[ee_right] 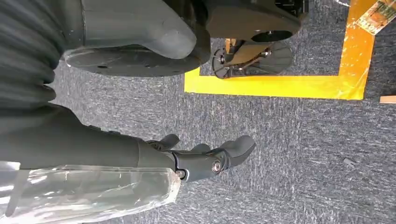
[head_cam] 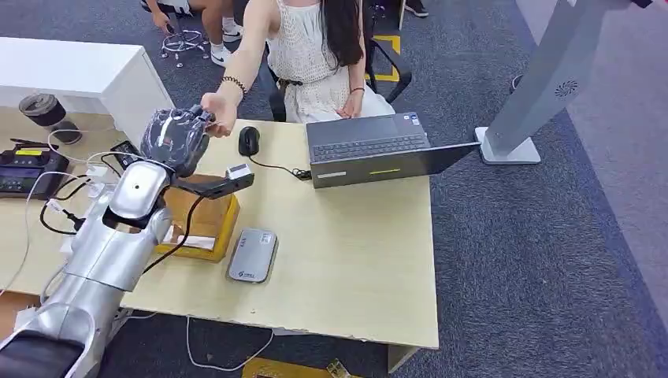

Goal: Pass the card to the sensor for recognition and then transmit it.

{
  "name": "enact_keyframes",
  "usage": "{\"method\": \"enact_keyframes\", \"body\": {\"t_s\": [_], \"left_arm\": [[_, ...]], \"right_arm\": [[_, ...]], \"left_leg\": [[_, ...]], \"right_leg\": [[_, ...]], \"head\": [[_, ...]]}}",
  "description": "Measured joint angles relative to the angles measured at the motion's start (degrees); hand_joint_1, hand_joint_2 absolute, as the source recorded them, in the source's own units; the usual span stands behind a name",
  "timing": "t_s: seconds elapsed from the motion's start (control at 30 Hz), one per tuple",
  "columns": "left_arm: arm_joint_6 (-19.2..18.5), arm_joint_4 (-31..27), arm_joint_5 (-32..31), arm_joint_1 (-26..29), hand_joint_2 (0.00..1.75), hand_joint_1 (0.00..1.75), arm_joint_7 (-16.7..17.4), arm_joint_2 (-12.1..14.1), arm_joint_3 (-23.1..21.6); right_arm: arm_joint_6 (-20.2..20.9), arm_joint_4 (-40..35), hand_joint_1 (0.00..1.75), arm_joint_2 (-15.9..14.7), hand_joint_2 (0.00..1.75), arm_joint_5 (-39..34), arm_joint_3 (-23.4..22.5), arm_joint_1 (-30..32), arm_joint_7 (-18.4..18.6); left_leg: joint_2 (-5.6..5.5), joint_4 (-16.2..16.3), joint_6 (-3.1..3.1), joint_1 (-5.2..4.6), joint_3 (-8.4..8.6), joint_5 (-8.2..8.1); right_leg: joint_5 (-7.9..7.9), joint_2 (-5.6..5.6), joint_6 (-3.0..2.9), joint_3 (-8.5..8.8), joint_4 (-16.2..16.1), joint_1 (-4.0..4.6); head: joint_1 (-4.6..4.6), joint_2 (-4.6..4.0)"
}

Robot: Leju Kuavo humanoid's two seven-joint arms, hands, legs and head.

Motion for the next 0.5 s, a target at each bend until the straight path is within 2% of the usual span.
{"method": "enact_keyframes", "body": {"t_s": [0.17, 0.5], "left_arm": [[-0.9, -0.2, 0.6, 0.7, 1.75, 0.0, 0.3, -0.9, 0.0], [-0.6, -7.6, 3.2, 7.3, 1.75, 0.0, 0.3, -1.9, 0.0]], "right_arm": [[-0.1, 0.0, 0.0, 0.0, 1.75, -0.7, 0.0, 0.0, 0.1], [-0.3, 0.0, 0.0, 0.0, 1.75, -0.9, 0.0, 0.0, 0.1]], "left_leg": [[0.01, 0.0, 0.0, -0.02, 0.01, 0.0], [0.01, 0.0, 0.01, -0.01, -0.02, -0.01]], "right_leg": [[0.0, 0.0, 0.0, 0.02, 0.0, 0.0], [-0.01, 0.01, 0.0, -0.02, 0.0, 0.0]], "head": [[0.0, 0.0], [0.0, 0.0]]}}
